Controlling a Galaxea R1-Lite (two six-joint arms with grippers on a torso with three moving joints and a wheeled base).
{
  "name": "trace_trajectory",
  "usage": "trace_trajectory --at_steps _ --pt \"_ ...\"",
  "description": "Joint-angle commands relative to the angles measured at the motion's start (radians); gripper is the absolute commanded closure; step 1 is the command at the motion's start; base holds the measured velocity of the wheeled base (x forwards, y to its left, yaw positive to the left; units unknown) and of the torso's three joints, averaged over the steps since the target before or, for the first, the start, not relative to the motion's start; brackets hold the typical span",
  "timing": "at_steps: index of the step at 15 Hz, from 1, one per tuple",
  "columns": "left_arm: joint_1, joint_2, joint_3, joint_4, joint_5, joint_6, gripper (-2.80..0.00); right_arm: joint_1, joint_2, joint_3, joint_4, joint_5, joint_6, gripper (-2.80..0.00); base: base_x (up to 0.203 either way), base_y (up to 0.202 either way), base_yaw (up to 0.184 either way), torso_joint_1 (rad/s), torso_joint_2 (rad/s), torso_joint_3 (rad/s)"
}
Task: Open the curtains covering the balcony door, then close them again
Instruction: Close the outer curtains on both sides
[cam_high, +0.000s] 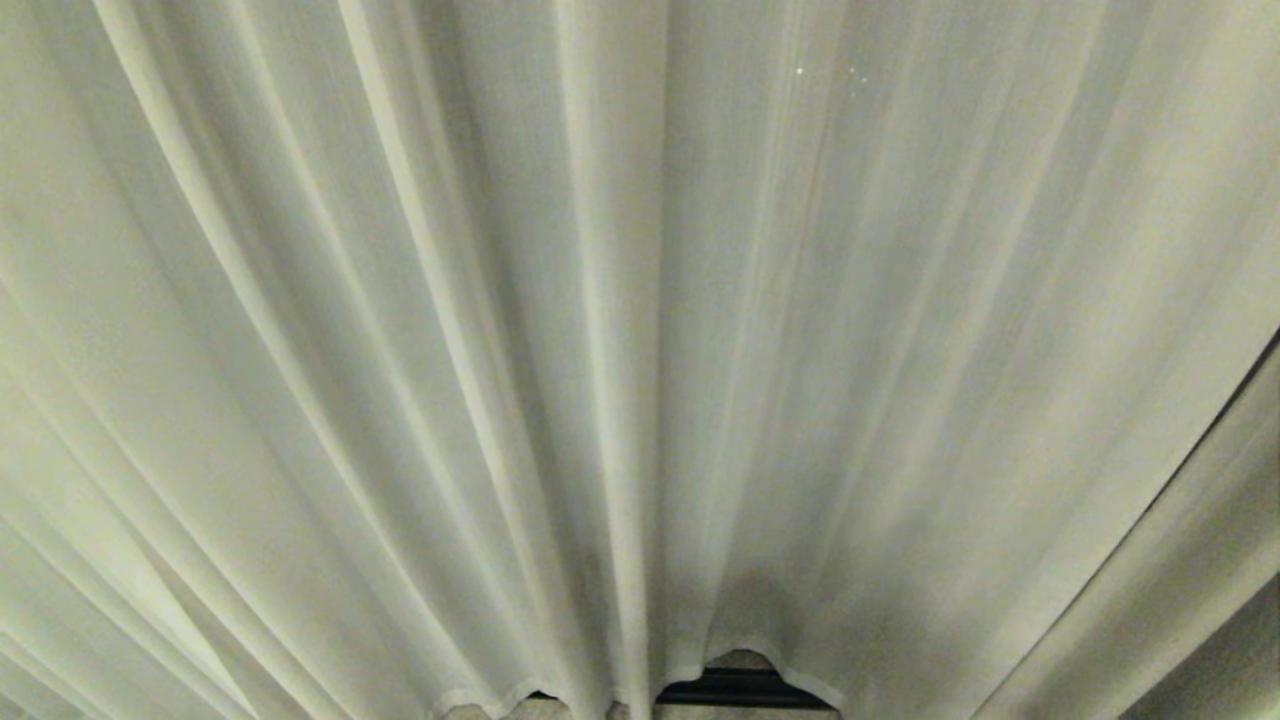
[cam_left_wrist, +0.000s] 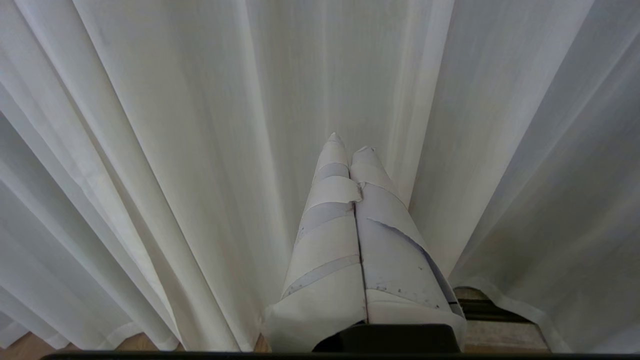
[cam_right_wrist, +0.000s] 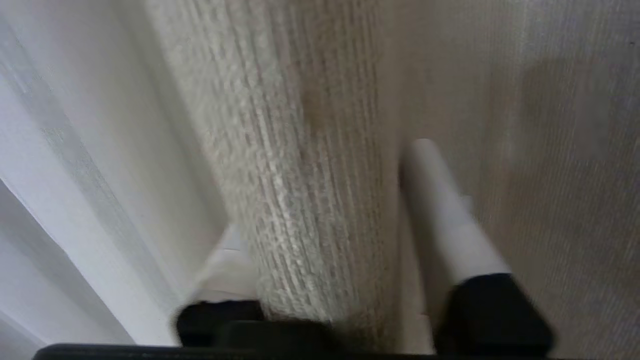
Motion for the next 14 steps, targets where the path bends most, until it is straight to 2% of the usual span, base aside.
trace_trajectory --at_steps 1,4,9,14 --pt "0.000 -0.001 0.000 -0.001 0.000 -0.001 0.00 0.002 -0.001 0.004 -0.006 0.004 0.005 0.00 0.000 0.000 0.000 0.000 0.00 0.000" --pt "0.000 -0.001 0.000 -0.001 0.000 -0.001 0.00 0.007 -0.004 0.003 -0.006 0.003 0.035 0.00 0.000 0.000 0.000 0.000 0.00 0.000" --pt "0.000 -0.001 0.000 -0.001 0.000 -0.001 0.00 0.018 -0.035 0.004 -0.006 0.003 0.036 0.00 0.000 0.000 0.000 0.000 0.00 0.000" --pt "0.001 -0.001 0.000 -0.001 0.000 -0.001 0.00 0.072 -0.173 0.073 -0.006 0.005 0.063 0.00 0.000 0.000 0.000 0.000 0.00 0.000"
